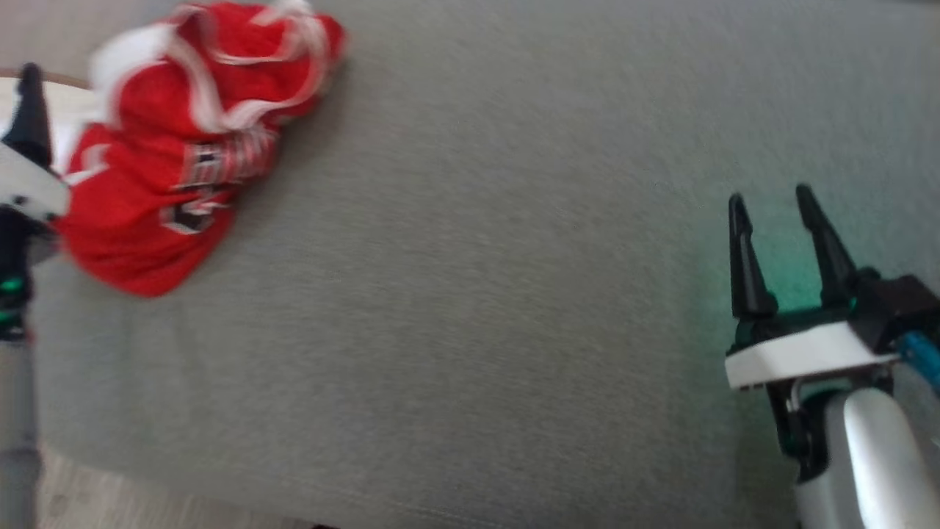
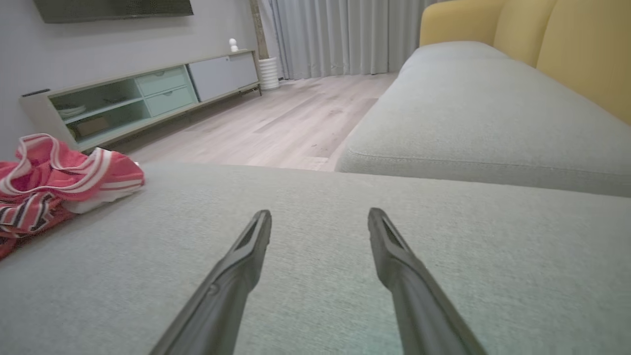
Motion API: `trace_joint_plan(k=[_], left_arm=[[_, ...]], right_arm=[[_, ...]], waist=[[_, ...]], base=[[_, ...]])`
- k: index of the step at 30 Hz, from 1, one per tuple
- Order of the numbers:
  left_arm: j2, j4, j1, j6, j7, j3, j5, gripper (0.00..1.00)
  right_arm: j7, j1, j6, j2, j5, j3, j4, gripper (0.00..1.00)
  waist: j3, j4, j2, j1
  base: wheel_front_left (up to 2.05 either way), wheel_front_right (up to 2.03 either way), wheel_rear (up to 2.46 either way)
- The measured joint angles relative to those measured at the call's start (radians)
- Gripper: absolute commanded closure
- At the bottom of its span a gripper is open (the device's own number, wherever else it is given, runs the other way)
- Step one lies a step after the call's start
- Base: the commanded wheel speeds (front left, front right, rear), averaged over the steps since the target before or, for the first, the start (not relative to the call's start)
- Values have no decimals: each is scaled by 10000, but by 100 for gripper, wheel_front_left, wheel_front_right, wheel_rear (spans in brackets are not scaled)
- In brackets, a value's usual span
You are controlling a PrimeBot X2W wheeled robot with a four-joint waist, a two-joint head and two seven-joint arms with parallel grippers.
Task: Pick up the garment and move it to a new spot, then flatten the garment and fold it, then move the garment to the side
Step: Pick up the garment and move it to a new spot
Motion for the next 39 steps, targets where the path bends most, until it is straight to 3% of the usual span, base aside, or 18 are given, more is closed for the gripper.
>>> trace_joint_plan(k=[5, 11, 12, 13, 19, 27, 32, 39], left_arm=[[598, 600, -301, 414, 800, 378, -128, 0], [734, 1001, -104, 1175, 1712, 663, -362, 0], [798, 1053, -23, 1285, 1862, 662, -357, 57], [894, 1020, 84, 1411, 1985, 627, -251, 100], [1599, 305, 559, 1465, 1726, 510, 477, 100], [2272, -767, -301, 545, 715, -44, 1143, 100], [2048, -1275, -1790, -182, 656, -802, 905, 100], [639, -1871, -3663, -779, 546, -2102, 523, 100]], right_arm=[[42, -474, 0, -12, -44, 52, -393, 0], [-52, -603, 0, -15, 44, 96, -433, 0], [-63, -620, 0, -15, 56, 102, -420, 0], [-104, -648, 0, -15, 69, 100, -389, 0], [-290, -717, 0, -15, 228, 100, -56, 0], [-610, -358, 0, -15, 813, 240, 681, 0], [-767, 196, 0, -10, 1223, 370, 1118, 0], [-853, 442, 0, -6, 1465, 489, 1352, 0]], waist=[[1045, -957, 0, 0], [2059, -2210, -1, 0], [2153, -2354, 0, 0], [2223, -2481, -1, 0], [1969, -2790, 0, -3], [353, -2586, 0, -5], [-871, -2531, 0, -6], [-2166, -2879, 1, -8]], base=[[0, 0, 0], [0, 0, 0], [0, 0, 0], [0, 0, 0], [0, 0, 0], [0, 0, 0], [0, 0, 0], [0, 0, 0]])
